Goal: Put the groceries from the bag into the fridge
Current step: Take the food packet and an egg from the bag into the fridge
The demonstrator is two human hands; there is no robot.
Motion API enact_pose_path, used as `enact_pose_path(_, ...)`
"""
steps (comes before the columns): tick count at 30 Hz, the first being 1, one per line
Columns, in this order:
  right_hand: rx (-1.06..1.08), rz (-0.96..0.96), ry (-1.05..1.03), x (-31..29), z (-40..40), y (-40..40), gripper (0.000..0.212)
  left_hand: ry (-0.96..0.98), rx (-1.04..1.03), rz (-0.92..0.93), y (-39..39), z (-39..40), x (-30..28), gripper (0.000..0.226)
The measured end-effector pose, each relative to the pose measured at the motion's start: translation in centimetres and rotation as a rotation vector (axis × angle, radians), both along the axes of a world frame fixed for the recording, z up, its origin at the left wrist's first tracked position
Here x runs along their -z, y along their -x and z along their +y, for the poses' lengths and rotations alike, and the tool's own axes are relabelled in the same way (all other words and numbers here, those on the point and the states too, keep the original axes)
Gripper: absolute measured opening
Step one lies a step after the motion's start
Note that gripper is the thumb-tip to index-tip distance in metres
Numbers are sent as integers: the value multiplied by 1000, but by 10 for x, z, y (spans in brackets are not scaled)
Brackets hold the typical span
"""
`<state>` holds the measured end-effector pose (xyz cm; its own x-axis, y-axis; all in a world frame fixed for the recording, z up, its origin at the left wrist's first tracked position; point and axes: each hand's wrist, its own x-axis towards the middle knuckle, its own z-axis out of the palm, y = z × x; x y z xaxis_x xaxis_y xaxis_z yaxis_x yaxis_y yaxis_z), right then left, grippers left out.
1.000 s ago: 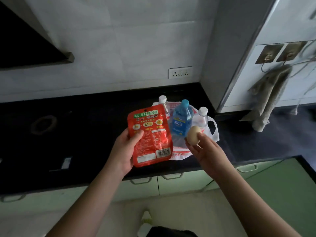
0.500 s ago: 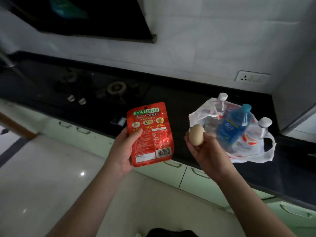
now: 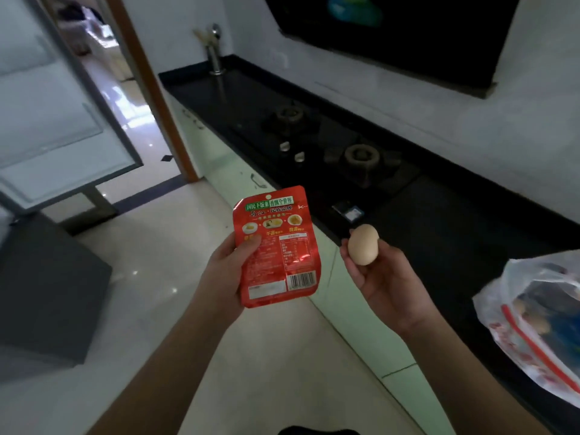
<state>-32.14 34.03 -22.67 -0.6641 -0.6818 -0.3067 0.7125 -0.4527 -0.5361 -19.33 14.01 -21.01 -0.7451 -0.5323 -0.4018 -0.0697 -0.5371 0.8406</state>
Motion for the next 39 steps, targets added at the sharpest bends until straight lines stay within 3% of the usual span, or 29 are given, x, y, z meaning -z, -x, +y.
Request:
enact_pose_path(23, -451, -17, 4, -9, -334, -176, 44, 47, -503, 72, -262, -227, -1, 27)
enact_pose_path(28, -560, -22, 33, -10, -392, -189, 39, 71, -630, 39, -281, -253, -2, 27)
enact_pose_path(39, -840, -42, 14, -9, -512, -143, 57, 77, -856, -7, -244, -323, -11, 32)
